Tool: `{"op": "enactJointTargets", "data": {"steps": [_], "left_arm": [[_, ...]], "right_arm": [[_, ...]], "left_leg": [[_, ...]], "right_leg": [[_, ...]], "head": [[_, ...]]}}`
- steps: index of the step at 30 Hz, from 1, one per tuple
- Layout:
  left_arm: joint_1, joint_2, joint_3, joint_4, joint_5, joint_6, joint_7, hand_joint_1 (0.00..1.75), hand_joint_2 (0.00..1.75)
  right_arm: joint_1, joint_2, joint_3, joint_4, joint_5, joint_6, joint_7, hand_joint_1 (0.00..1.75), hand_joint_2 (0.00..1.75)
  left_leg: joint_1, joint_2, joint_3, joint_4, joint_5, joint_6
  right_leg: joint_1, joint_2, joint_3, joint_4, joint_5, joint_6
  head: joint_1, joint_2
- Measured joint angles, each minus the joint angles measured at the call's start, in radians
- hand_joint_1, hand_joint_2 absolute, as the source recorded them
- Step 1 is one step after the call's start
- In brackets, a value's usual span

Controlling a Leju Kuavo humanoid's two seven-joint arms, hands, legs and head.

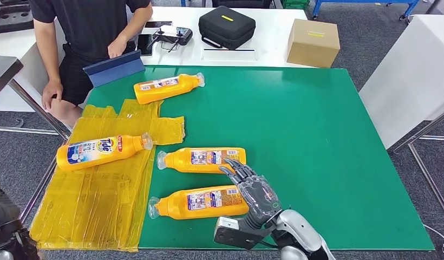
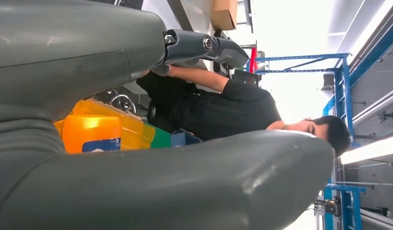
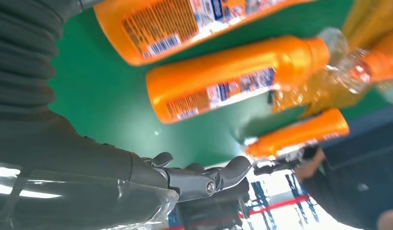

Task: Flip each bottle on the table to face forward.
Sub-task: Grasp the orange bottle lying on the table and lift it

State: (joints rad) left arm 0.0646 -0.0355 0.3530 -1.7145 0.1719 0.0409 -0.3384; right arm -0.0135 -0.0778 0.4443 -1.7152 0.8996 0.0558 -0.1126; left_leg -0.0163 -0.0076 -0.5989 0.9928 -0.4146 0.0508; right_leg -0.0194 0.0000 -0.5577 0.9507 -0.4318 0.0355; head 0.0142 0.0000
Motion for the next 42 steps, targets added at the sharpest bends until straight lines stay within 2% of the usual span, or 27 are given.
{"op": "enactJointTargets", "data": {"steps": [7, 17, 29, 30, 33, 34, 42], "left_arm": [[-0.032, 0.000, -0.029, 0.055, -0.004, 0.002, -0.026, 0.00, 0.00], [-0.104, 0.000, -0.070, 0.151, -0.005, 0.010, -0.047, 0.00, 0.00], [-0.108, 0.000, -0.073, 0.170, 0.003, 0.015, -0.051, 0.00, 0.00], [-0.105, 0.000, -0.073, 0.168, 0.005, 0.016, -0.050, 0.00, 0.00], [-0.097, 0.000, -0.071, 0.158, 0.013, 0.016, -0.046, 0.00, 0.00], [-0.093, 0.000, -0.069, 0.153, 0.016, 0.015, -0.044, 0.00, 0.00], [-0.072, 0.000, -0.062, 0.126, 0.031, 0.005, -0.032, 0.00, 0.00]], "right_arm": [[-0.035, 0.052, 0.005, 0.143, 0.050, -0.001, 0.030, 0.00, 1.75], [-0.100, 0.115, 0.005, 0.392, 0.100, -0.028, 0.032, 0.00, 1.75], [-0.147, 0.142, 0.012, 0.473, 0.132, -0.035, 0.030, 0.03, 1.75], [-0.148, 0.144, 0.015, 0.475, 0.136, -0.033, 0.030, 0.37, 1.75], [-0.150, 0.148, 0.020, 0.480, 0.150, -0.028, 0.031, 1.64, 1.75], [-0.151, 0.149, 0.021, 0.481, 0.153, -0.027, 0.031, 1.74, 1.75], [-0.155, 0.151, 0.033, 0.483, 0.163, -0.021, 0.031, 1.75, 1.75]], "left_leg": [[0.000, 0.000, 0.000, 0.000, 0.000, 0.000], [0.000, 0.001, 0.000, 0.000, 0.001, 0.000], [0.001, 0.002, 0.002, 0.000, 0.000, 0.000], [0.001, 0.002, 0.003, 0.000, 0.000, 0.000], [0.002, 0.002, 0.003, 0.000, 0.000, 0.000], [0.002, 0.002, 0.003, 0.000, 0.000, 0.000], [0.002, 0.002, 0.004, 0.000, 0.000, 0.000]], "right_leg": [[0.000, 0.000, 0.000, 0.000, 0.000, 0.000], [0.000, 0.000, 0.001, 0.000, 0.000, 0.000], [0.000, 0.000, 0.002, 0.000, 0.001, 0.000], [0.000, 0.000, 0.002, 0.000, 0.001, 0.000], [0.000, 0.000, 0.002, 0.000, 0.001, 0.000], [0.000, 0.001, 0.002, 0.000, 0.001, 0.000], [0.000, 0.000, 0.003, 0.000, 0.000, -0.001]], "head": [[0.000, 0.000], [0.000, 0.000], [0.000, 0.000], [0.000, 0.000], [0.000, 0.000], [0.000, 0.000], [0.000, 0.000]]}}
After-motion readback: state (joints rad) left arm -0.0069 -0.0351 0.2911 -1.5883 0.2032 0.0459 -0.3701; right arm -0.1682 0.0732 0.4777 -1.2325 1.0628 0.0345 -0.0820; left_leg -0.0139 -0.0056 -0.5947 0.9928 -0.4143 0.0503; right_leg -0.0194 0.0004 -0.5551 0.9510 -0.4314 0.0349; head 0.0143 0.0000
